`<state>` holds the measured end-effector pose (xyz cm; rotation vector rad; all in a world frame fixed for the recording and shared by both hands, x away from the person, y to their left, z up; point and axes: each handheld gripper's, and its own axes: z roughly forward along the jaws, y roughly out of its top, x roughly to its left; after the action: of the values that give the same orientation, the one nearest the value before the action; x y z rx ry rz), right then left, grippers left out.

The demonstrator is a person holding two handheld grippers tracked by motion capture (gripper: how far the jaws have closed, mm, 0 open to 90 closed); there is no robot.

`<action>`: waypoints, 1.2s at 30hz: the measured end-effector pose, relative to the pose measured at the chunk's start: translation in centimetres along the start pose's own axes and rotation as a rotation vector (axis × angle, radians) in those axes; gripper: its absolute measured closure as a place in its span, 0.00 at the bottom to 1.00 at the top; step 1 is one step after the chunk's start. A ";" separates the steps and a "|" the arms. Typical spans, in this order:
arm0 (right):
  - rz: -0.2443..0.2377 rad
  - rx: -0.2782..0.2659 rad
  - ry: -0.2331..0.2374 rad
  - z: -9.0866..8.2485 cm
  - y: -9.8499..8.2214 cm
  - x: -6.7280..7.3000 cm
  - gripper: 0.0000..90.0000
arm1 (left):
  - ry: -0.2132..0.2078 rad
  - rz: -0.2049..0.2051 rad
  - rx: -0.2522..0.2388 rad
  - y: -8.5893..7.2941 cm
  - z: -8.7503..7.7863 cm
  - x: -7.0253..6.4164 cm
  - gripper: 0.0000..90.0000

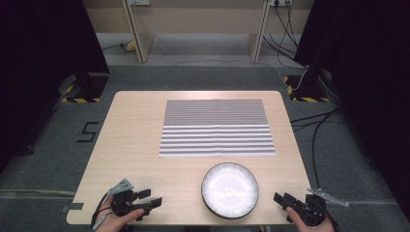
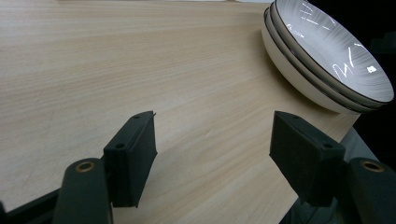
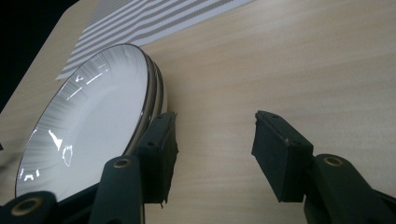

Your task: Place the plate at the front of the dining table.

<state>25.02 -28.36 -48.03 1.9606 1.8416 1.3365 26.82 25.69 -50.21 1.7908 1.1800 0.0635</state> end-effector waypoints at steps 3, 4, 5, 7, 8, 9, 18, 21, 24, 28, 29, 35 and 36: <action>-0.007 0.016 0.003 0.0 -0.3 0.0 0.55 | -0.007 0.009 -0.005 0.0 0.4 -0.5 0.35; -0.011 0.022 0.006 0.1 -0.4 0.2 0.56 | -0.016 0.014 -0.006 0.2 0.6 -0.7 0.35; -0.011 0.026 0.008 0.2 -0.4 0.4 0.56 | -0.028 0.018 -0.005 0.4 0.8 -1.0 0.36; -0.018 0.032 0.011 0.3 -0.4 0.6 0.56 | -0.039 0.016 -0.011 0.6 1.0 -1.3 0.37; -0.033 0.036 0.017 0.5 -0.3 1.0 0.56 | -0.054 0.021 -0.015 1.2 1.4 -1.9 0.38; -0.040 0.036 0.019 0.5 -0.2 1.2 0.57 | -0.063 0.023 -0.020 1.5 1.6 -2.2 0.38; -0.109 0.048 0.023 1.1 1.0 2.8 0.73 | -0.105 0.084 -0.022 4.6 3.2 -4.6 0.45; -0.120 0.063 0.027 1.5 1.3 3.2 0.78 | -0.122 0.095 -0.013 5.4 4.0 -5.2 0.48; -0.119 0.087 0.036 1.8 1.6 3.7 0.82 | -0.149 0.093 0.005 6.0 5.2 -5.9 0.51; -0.137 0.104 0.030 2.4 2.0 4.1 0.82 | -0.161 0.112 0.032 6.4 6.7 -6.7 0.53; -0.138 0.109 0.030 2.6 2.1 4.2 0.82 | -0.160 0.112 0.035 6.5 6.9 -6.8 0.54; -0.155 0.145 0.030 3.6 2.2 4.7 0.87 | -0.154 0.085 0.067 6.7 8.7 -7.0 0.57; -0.153 0.153 0.025 3.7 2.2 4.7 0.88 | -0.151 0.083 0.075 6.7 8.9 -7.0 0.57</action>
<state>28.44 -23.14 -46.52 1.8336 2.1148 1.2142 32.15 14.00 -47.23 1.8755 1.0126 -0.0683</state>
